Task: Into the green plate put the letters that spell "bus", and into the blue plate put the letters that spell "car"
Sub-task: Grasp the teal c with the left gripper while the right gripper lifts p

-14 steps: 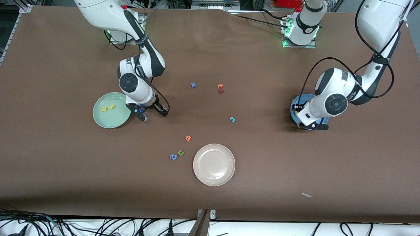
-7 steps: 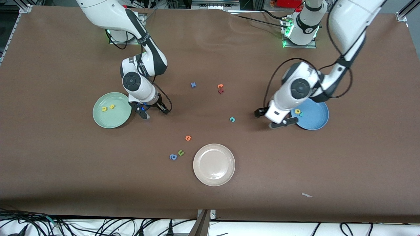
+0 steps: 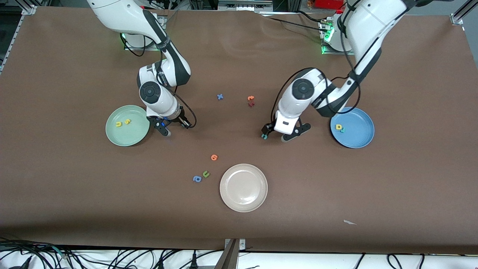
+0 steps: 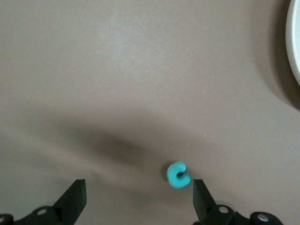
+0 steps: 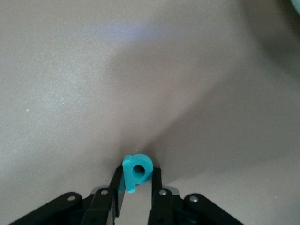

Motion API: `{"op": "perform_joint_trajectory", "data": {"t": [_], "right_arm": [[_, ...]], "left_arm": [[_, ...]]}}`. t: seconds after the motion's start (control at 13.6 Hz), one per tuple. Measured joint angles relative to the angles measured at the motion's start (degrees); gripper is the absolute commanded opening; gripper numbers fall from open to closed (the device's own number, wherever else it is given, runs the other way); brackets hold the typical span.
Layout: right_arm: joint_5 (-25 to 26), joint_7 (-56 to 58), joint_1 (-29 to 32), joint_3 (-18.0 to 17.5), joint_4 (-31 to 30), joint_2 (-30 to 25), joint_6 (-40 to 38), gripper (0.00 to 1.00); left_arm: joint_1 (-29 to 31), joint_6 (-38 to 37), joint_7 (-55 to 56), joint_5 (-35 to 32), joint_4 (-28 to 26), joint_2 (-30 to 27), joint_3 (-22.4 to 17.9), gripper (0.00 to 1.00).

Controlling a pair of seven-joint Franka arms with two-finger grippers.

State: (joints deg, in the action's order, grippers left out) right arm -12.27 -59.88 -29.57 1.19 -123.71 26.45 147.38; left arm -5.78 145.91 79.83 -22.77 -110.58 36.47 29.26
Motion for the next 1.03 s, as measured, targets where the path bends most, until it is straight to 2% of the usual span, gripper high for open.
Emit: {"op": "perform_joint_trajectory", "data": {"t": [0.15,0.37,0.52,0.66,0.74,0.81,0.96,1.03], "right_arm": [[0.00,1.30,0.00,0.00,0.01,-0.02,-0.15,0.00],[0.00,1.82,0.00,0.00,0.26,-0.39,-2.78,0.00],[0.07,2.51,-0.02,0.33,1.22,-2.02,-8.15,0.00],[0.42,6.02,-0.07,2.71,2.84,-4.94,-16.91,0.00],[0.57,9.52,-0.07,4.98,3.44,-6.43,-21.17,0.00],[0.66,13.55,0.00,7.65,3.70,-7.75,-24.63,0.00],[1.67,21.67,0.18,13.35,3.69,-9.33,-29.45,0.00],[2.64,25.34,0.23,15.85,3.60,-9.44,-30.14,0.00]], "left_arm": [[-3.40,-0.56,2.36,-1.20,4.02,3.54,-2.41,1.00],[-4.31,-1.39,2.73,-1.20,6.75,5.98,-2.76,1.00],[-4.93,-1.92,2.81,-1.20,7.03,6.19,-2.94,1.00],[-6.25,-2.42,2.92,-1.20,7.05,6.22,-3.58,0.98],[-6.95,-2.63,2.97,-1.20,7.07,6.23,-4.00,0.94],[-7.55,-2.90,2.99,-1.20,7.07,6.25,-4.33,0.86],[-8.01,-3.23,3.02,-1.21,7.19,6.27,-4.65,0.65],[-7.99,-3.68,3.02,-1.21,7.31,6.23,-4.67,0.62]]}}
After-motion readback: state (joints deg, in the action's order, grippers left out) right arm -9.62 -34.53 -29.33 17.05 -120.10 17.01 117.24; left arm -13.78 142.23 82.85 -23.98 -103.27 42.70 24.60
